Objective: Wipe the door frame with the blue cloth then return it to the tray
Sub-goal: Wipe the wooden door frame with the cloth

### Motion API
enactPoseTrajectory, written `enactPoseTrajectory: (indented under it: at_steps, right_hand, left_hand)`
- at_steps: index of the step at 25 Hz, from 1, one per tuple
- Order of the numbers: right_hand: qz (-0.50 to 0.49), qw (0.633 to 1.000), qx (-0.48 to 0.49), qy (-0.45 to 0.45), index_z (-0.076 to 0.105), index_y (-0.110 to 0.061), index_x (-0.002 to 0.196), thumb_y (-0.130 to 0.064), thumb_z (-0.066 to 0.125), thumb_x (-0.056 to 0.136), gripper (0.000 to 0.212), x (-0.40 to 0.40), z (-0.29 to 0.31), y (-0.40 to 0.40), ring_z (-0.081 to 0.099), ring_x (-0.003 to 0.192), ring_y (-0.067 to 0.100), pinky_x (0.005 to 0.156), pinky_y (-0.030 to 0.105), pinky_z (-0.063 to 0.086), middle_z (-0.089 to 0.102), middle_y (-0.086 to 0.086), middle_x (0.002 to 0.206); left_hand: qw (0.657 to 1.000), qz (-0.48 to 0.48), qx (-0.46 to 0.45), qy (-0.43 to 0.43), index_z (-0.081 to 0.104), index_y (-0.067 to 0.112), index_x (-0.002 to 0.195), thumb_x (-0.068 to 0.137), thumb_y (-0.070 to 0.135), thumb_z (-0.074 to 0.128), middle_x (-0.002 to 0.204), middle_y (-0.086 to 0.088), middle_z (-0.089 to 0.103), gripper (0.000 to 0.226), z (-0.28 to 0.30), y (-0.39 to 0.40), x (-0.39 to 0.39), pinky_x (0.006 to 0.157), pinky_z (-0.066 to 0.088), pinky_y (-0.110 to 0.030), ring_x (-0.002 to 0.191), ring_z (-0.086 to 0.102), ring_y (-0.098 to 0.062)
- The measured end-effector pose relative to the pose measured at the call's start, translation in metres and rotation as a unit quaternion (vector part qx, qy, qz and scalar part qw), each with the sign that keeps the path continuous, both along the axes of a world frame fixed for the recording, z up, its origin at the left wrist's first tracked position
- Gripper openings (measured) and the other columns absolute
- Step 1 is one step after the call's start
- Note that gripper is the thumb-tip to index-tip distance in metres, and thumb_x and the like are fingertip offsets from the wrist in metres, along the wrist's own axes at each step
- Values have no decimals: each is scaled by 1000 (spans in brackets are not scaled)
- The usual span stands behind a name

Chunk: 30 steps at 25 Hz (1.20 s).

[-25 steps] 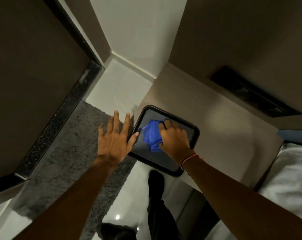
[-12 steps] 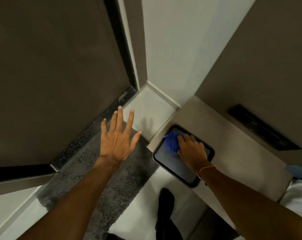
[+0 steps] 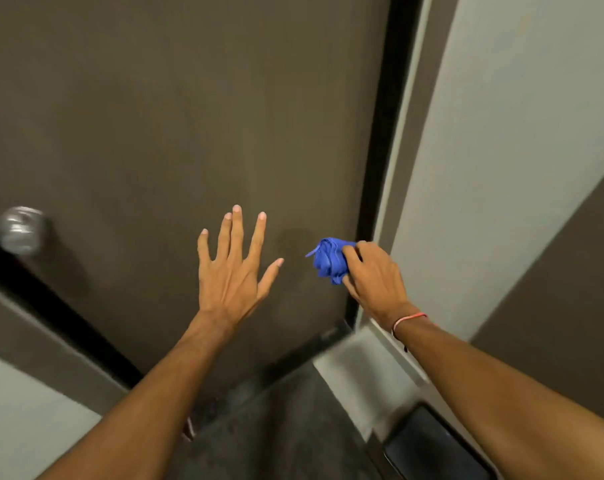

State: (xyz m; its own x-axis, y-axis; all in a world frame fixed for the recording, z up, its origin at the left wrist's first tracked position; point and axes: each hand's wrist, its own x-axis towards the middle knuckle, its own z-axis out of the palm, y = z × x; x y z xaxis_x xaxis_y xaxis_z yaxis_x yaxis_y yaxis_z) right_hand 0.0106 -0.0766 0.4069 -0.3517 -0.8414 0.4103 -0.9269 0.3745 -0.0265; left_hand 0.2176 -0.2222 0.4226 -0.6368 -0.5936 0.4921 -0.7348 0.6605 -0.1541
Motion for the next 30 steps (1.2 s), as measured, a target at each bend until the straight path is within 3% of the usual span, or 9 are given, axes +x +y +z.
enactPoseTrajectory:
  at_steps: [6, 13, 18, 21, 24, 26, 28, 30]
  right_hand:
    - [132, 970, -169, 117, 68, -9, 93, -12, 77, 74, 21, 149, 145, -115, 59, 73, 29, 60, 39, 52, 64, 8, 84]
    - [258, 908, -291, 156, 69, -11, 104, -18, 79, 75, 31, 340, 220, -210, 59, 74, 28, 63, 38, 50, 64, 7, 88]
    - [316, 844, -400, 168, 69, -8, 118, -1, 74, 75, 44, 419, 264, -259, 57, 79, 30, 75, 40, 55, 63, 14, 93]
    - [284, 853, -399, 179, 70, -7, 120, 5, 82, 71, 52, 443, 274, -280, 65, 88, 33, 77, 39, 61, 68, 18, 102]
    - [248, 887, -359, 151, 68, -5, 128, 2, 85, 67, 64, 454, 262, -290, 67, 112, 41, 90, 49, 62, 68, 26, 120]
    - [259, 892, -355, 108, 64, -4, 132, -17, 70, 83, 51, 460, 253, -294, 60, 123, 43, 99, 53, 56, 61, 27, 131]
    - [252, 897, -363, 27, 59, -7, 135, -43, 46, 99, 52, 471, 252, -295, 50, 132, 39, 109, 51, 48, 53, 22, 140]
    - [223, 902, -369, -9, 51, -10, 140, -49, 34, 104, 56, 481, 251, -299, 43, 138, 37, 113, 50, 45, 45, 19, 148]
  left_hand:
    - [986, 104, -109, 74, 18, 21, 165, 102, 66, 27, 170, -20, 21, 78, 140, -60, 172, 118, 33, -61, 155, 30, -32]
    - [947, 211, -198, 137, 10, 17, 166, 104, 60, 25, 172, -21, 14, 77, 205, -109, 366, 120, 30, -60, 158, 23, -33]
    - [930, 224, -243, 162, 6, 17, 166, 105, 54, 22, 172, -20, 9, 73, 259, -161, 432, 124, 24, -60, 160, 13, -34]
    - [923, 216, -273, 167, 4, 17, 166, 106, 52, 22, 172, -21, 7, 71, 295, -193, 438, 125, 22, -61, 160, 10, -34]
    - [918, 200, -303, 162, 5, 18, 166, 106, 50, 20, 172, -21, 8, 69, 309, -219, 433, 125, 20, -63, 160, 9, -34]
    - [916, 188, -311, 169, 3, 20, 166, 107, 48, 18, 173, -20, 6, 67, 310, -233, 436, 126, 17, -64, 160, 7, -33]
    - [914, 178, -314, 185, 2, 22, 166, 107, 49, 15, 173, -19, 4, 66, 311, -246, 441, 126, 14, -64, 161, 5, -32]
    - [914, 173, -313, 194, 2, 23, 166, 107, 51, 15, 173, -19, 4, 67, 312, -256, 447, 126, 12, -65, 161, 4, -32]
